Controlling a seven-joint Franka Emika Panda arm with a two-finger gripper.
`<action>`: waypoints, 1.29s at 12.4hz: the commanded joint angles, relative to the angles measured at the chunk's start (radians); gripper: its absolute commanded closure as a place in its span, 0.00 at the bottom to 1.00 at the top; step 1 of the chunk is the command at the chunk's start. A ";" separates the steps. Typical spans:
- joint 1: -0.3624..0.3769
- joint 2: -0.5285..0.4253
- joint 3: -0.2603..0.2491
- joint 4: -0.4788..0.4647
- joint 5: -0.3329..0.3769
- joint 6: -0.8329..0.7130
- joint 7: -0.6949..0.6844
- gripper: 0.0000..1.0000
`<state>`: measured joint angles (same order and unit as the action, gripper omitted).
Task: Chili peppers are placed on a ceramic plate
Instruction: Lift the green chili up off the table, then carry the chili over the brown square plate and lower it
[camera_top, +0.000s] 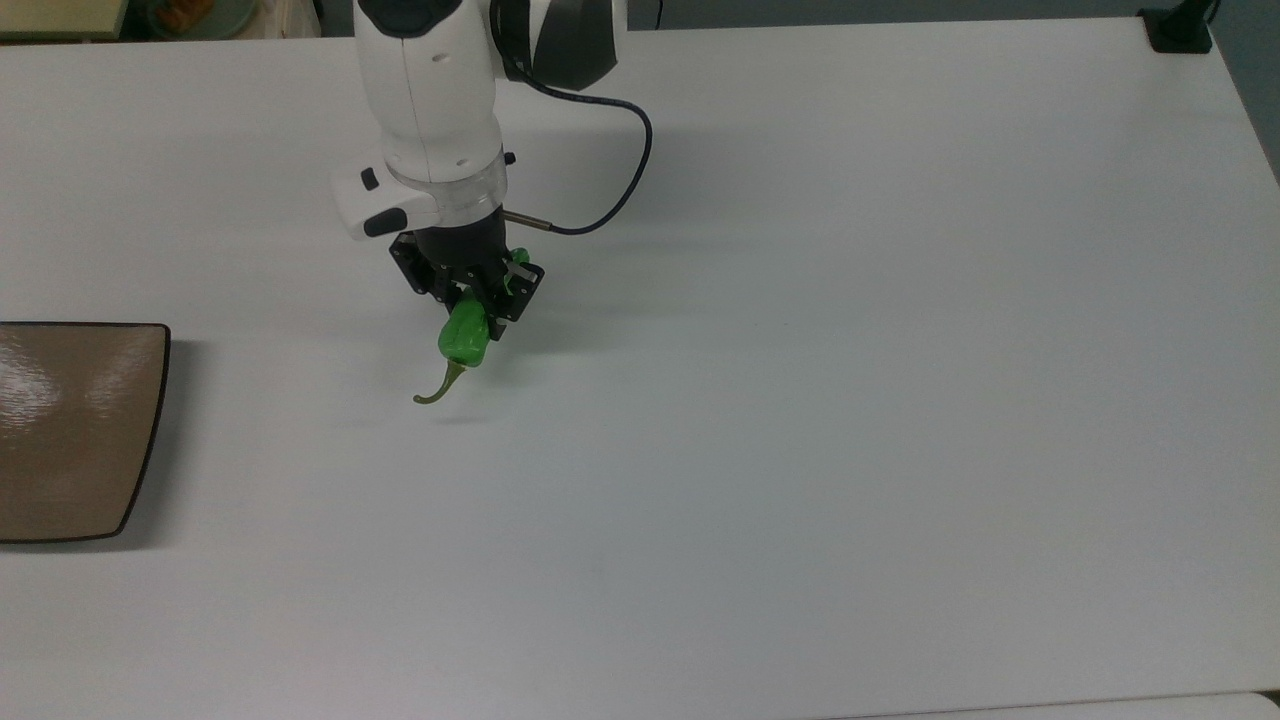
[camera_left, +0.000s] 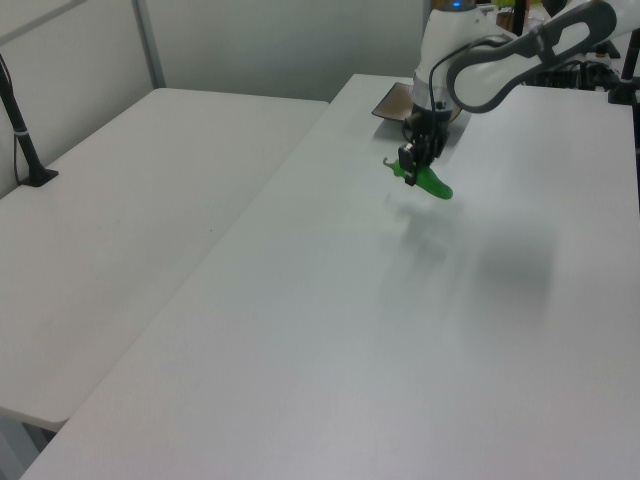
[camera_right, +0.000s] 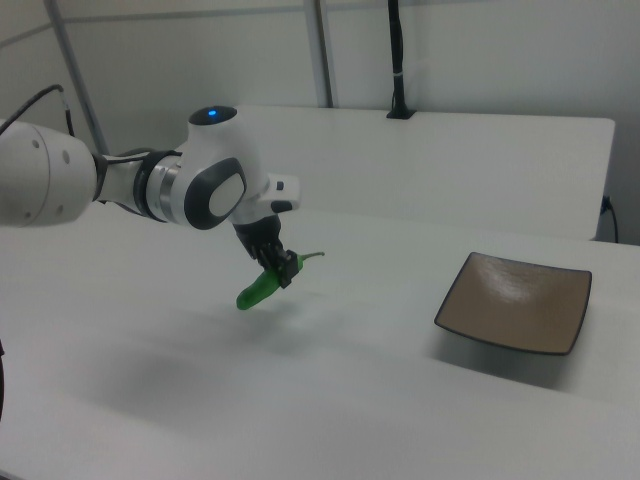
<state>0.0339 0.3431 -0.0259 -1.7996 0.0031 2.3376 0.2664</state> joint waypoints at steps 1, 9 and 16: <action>-0.006 -0.012 -0.008 0.087 -0.049 -0.108 -0.157 0.71; -0.040 0.002 -0.075 0.167 -0.241 -0.124 -0.461 0.71; -0.140 0.100 -0.114 0.245 -0.255 0.173 -0.552 0.71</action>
<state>-0.0802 0.3707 -0.1374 -1.6339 -0.2323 2.4483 -0.2687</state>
